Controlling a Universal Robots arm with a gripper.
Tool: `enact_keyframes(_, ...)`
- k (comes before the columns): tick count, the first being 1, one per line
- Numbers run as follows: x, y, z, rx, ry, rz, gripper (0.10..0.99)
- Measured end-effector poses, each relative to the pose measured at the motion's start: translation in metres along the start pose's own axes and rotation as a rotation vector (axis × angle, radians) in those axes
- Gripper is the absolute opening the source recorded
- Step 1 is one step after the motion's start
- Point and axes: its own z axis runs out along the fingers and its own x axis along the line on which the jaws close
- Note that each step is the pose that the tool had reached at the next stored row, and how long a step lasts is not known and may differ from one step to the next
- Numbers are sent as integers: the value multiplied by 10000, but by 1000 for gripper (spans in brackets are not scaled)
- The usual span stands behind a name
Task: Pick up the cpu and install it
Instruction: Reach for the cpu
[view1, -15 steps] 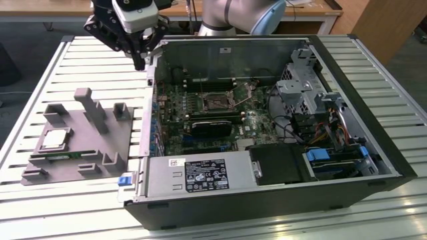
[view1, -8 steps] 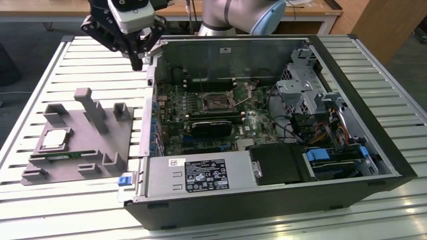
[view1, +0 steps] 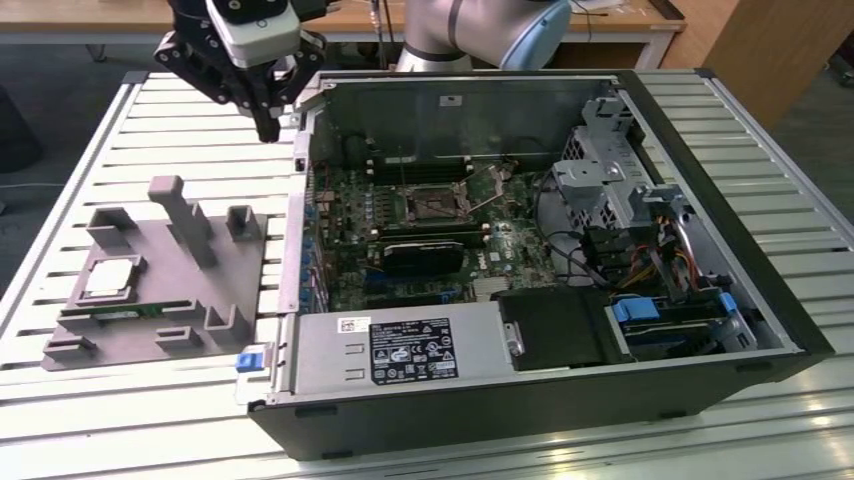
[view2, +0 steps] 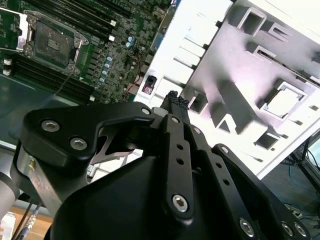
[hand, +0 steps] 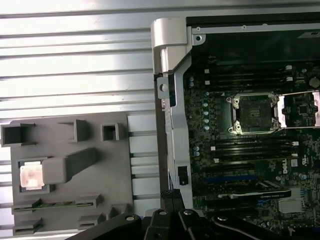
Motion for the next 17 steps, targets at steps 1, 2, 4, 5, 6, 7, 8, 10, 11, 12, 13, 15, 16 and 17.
enact_keyframes(1, 6, -1, 0, 0, 0, 0, 106)
enact_keyframes(2, 13, -1, 1, 0, 0, 0, 106)
enact_keyframes(4, 25, -2, 2, 0, 0, 0, 106)
enact_keyframes(5, 32, -2, 2, 0, 0, 0, 106)
enact_keyframes(6, 38, -3, 3, 0, 0, 1, 106)
enact_keyframes(7, 44, -3, 3, 0, 0, 1, 106)
enact_keyframes(8, 50, -4, 3, 0, 0, 0, 106)
enact_keyframes(10, 61, -5, 4, 0, 0, 0, 106)
enact_keyframes(11, 67, -5, 4, 1, 0, 0, 106)
enact_keyframes(12, 73, -6, 4, 1, 1, 1, 106)
enact_keyframes(13, 79, -6, 5, 1, 1, 1, 106)
enact_keyframes(15, 91, -7, 6, 1, 0, 1, 106)
enact_keyframes(16, 97, -7, 6, 1, 0, 1, 106)
enact_keyframes(17, 104, -8, 6, 1, 1, 1, 106)
